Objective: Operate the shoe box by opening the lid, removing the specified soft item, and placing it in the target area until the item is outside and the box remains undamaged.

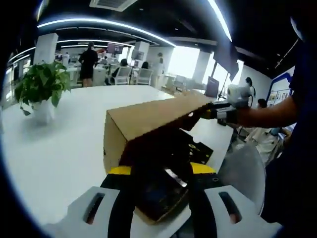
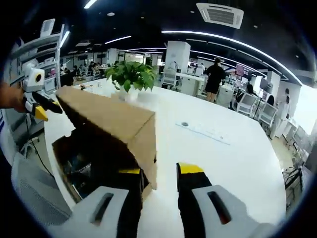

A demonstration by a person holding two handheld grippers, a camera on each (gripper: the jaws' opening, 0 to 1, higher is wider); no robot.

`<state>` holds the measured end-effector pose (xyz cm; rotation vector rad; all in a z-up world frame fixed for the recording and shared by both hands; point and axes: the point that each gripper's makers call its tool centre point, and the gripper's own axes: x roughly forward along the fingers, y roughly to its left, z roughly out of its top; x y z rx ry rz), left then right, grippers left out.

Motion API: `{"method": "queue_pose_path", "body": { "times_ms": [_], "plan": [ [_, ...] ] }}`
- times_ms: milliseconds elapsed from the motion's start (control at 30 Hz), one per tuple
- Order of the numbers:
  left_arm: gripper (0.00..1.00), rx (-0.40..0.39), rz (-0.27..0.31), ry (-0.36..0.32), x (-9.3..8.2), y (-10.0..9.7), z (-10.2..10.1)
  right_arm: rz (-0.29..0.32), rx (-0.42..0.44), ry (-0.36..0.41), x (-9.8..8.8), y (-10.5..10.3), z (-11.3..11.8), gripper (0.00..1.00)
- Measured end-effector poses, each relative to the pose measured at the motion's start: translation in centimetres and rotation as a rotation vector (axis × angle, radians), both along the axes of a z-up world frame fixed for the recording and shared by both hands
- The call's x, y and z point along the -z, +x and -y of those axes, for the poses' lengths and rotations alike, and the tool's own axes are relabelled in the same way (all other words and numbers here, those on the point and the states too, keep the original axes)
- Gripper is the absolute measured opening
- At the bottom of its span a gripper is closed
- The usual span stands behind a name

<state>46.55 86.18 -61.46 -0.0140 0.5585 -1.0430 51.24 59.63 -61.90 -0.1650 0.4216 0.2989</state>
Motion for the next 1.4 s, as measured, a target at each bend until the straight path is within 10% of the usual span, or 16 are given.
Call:
{"method": "queue_pose_path", "body": {
  "times_ms": [33, 1400],
  "plan": [
    [0.41, -0.009, -0.003, 0.001, 0.1, 0.0, -0.1, 0.003, -0.041, -0.025, -0.2, 0.4, -0.8, 0.00],
    [0.16, -0.123, -0.192, 0.251, 10.7, -1.5, -4.3, -0.110, -0.001, -0.043, 0.4, 5.7, -0.6, 0.00]
  ]
}}
